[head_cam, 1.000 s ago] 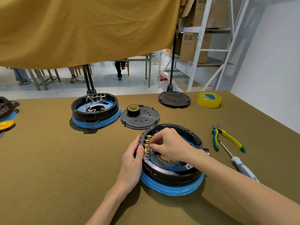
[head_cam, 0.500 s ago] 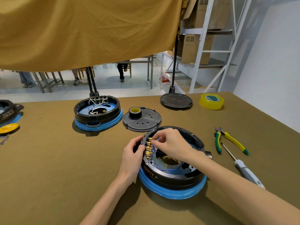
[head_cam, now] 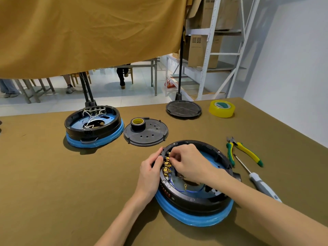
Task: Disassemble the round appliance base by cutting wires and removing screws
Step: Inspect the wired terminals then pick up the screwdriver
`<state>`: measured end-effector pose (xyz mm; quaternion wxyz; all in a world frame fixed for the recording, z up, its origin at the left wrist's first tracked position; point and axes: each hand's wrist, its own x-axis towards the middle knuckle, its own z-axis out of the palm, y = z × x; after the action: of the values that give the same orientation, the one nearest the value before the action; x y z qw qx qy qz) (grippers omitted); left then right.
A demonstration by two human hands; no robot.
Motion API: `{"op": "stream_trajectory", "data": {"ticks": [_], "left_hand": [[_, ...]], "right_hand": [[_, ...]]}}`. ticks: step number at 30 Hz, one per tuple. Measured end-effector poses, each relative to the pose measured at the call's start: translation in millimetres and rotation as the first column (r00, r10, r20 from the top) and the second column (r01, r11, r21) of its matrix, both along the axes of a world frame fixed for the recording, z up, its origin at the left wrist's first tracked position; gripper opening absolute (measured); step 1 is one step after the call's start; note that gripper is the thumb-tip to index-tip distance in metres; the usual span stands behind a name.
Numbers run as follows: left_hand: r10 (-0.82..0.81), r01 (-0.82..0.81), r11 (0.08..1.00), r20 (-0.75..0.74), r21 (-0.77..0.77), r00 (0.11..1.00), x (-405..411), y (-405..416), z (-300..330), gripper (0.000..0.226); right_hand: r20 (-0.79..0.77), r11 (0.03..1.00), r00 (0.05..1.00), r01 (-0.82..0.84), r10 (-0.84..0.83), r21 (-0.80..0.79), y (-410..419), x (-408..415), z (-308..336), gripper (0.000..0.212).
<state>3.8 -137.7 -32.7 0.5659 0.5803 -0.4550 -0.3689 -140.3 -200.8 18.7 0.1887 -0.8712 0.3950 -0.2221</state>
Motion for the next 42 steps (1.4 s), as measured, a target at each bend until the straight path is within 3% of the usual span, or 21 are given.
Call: {"op": "stream_trajectory", "data": {"ticks": [7,24,42], "left_hand": [[-0.028,0.029,0.999,0.012,-0.041,1.000,-6.6,-6.6,-3.5,0.040],[-0.032,0.032,0.999,-0.012,-0.041,0.999,-10.2,-5.7,-5.2,0.040],[-0.042,0.042,0.997,0.002,-0.060,0.999,-9.3,-5.8,-4.5,0.039]], "right_hand": [[0.073,0.999,0.997,0.037,-0.037,0.006,0.9,-11.5,-5.0,0.017],[0.057,0.998,0.998,0.025,-0.022,-0.063,7.8,-7.3,-6.5,0.028],[0.115,0.998,0.993,0.039,-0.033,-0.056,1.6,-11.1,-13.3,0.023]]}}
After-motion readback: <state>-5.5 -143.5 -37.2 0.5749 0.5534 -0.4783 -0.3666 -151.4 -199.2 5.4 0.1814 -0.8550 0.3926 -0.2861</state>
